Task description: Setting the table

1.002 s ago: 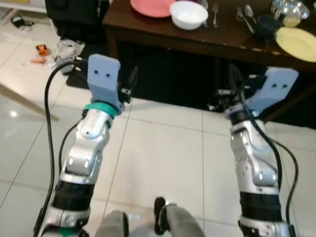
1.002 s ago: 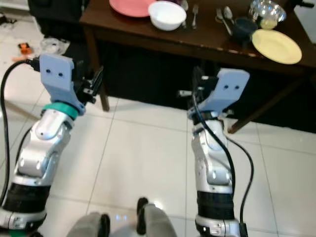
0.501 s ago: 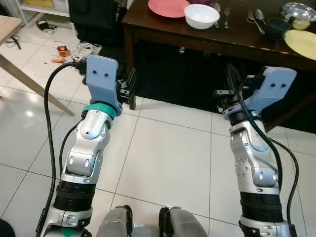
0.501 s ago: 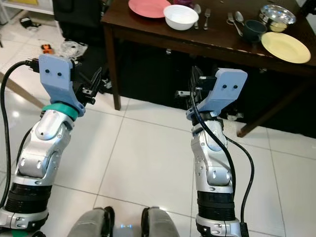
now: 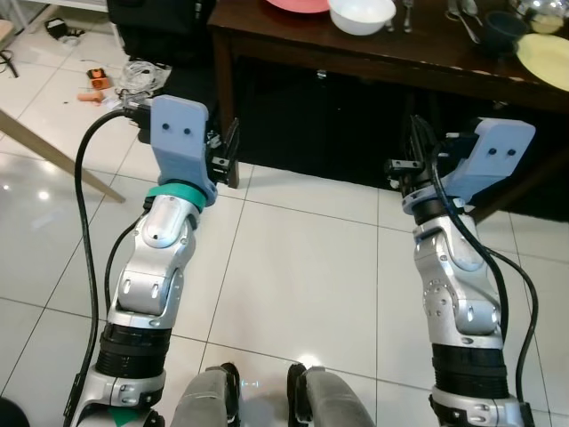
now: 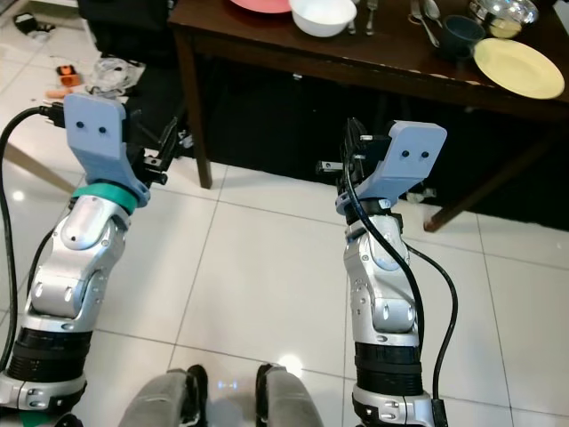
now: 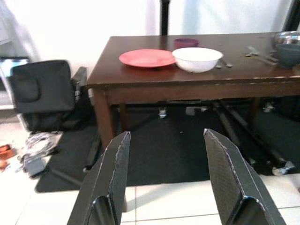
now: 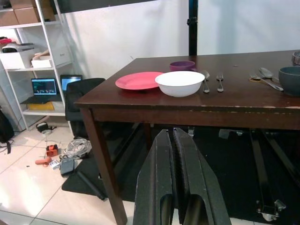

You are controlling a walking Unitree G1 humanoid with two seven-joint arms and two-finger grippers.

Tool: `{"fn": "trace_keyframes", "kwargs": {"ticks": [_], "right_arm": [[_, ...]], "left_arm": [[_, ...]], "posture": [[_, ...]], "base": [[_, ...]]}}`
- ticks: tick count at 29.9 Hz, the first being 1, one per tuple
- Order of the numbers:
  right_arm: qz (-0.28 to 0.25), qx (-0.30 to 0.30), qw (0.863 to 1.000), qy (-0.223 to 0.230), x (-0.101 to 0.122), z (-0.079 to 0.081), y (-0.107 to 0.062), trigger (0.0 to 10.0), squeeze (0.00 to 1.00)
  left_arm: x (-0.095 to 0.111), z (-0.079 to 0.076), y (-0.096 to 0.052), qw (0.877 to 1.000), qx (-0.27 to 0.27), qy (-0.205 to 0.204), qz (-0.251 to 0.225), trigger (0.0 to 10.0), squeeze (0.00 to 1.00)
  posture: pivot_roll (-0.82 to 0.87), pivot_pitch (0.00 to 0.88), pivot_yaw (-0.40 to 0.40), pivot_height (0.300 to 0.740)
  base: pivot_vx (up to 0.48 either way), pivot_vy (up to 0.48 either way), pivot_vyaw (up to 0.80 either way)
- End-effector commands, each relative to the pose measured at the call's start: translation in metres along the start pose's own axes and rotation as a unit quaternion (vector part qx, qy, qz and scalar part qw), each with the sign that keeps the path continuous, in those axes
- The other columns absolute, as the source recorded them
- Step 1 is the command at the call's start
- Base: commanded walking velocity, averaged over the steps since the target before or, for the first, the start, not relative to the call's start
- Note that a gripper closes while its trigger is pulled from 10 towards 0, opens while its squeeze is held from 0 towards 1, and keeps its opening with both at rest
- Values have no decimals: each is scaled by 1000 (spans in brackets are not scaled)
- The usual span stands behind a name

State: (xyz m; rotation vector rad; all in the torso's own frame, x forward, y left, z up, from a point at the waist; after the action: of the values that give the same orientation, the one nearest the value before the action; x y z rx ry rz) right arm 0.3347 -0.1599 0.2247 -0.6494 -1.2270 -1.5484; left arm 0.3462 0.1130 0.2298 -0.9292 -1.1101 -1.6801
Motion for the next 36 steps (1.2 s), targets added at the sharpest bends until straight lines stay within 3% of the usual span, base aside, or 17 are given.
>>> {"fn": "trace_keyframes", "kwargs": {"ticks": [1, 24, 36], "right_arm": [[5, -7, 1000, -3, -3, -4, -1, 10000, 0], [6, -5, 1000, -4, -3, -4, 0, 10000, 0], [16, -15, 1000, 4, -6, -7, -1, 10000, 0]], "left_arm": [[-6, -2, -1, 1000, -4, 0, 10, 10000, 0], [-8, -3, 0, 1000, -3, 1, 13, 10000, 0], [-9, -3, -1, 1000, -5, 2, 16, 10000, 0]], "posture": [[29, 72, 9, 740], [28, 61, 10, 740], [28, 70, 11, 740]], "base": [[0, 0, 0], [0, 0, 0], [0, 0, -782]]}}
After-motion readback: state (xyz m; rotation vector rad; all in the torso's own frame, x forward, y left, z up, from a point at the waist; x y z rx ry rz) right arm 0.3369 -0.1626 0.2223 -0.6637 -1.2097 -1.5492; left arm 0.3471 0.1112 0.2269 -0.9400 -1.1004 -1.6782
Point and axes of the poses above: a point about 5 cm out from each wrist's last joint towards the gripper, its own y axis pointing out of the wrist towards the gripper, its own x axis along the axis of the wrist's last joint, z = x × y, the point moved 3 cm from there along y, pointing out of the wrist towards the gripper, and after that the axes turned 13 degrees about y, right-handed, at the moved point
